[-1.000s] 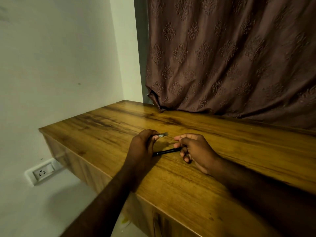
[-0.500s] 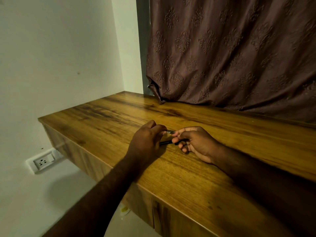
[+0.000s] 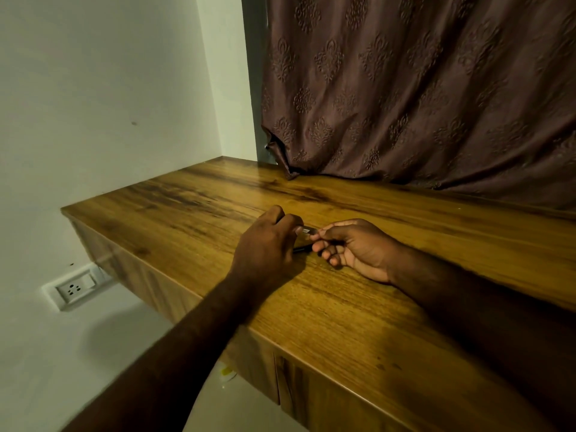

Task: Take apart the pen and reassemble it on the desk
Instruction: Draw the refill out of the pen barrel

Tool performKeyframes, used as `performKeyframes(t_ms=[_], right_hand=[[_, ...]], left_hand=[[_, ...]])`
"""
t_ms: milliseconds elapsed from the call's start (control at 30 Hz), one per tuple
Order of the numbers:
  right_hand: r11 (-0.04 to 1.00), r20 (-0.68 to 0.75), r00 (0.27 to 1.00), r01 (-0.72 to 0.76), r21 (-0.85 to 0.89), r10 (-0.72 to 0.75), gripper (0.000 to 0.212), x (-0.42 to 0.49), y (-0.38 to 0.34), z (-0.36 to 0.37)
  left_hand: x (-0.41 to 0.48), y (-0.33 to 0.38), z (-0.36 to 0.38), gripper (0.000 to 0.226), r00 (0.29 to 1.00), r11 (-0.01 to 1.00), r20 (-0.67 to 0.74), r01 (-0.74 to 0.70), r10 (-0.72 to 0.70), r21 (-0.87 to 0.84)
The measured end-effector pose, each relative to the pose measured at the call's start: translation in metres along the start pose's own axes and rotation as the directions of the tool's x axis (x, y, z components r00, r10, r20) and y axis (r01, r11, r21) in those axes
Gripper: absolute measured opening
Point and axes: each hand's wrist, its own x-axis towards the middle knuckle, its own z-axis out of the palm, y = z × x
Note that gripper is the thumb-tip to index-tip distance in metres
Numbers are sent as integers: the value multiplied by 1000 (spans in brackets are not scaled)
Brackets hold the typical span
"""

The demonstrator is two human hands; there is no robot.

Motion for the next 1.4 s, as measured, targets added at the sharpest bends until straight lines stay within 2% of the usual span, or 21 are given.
performKeyframes(t_ms=[333,767,967,1200,1400], right_hand=[[997,116,992,49,65,-57,27,-1,2,-7],[996,5,996,85,15,-85,14,3,5,-4],[997,22,996,83,4,-83,21,3,6,-3],[998,41,998,57,-31,-55,18,3,5,-4],[999,76,997,29,-38,-26,23,0,3,-4]], left_hand=[[-1,-4,1,37,999,993,-38,15,-20,-117],[-2,-5,2,16,996,984,-77,37,-51,-173],[-3,-3,0,28,1000,996,-26,-13,11,-92],[-3,7,-6,34,994,994,-40,-102,103,28],[-4,9,-8,22,995,996,-51,-87,89,37]])
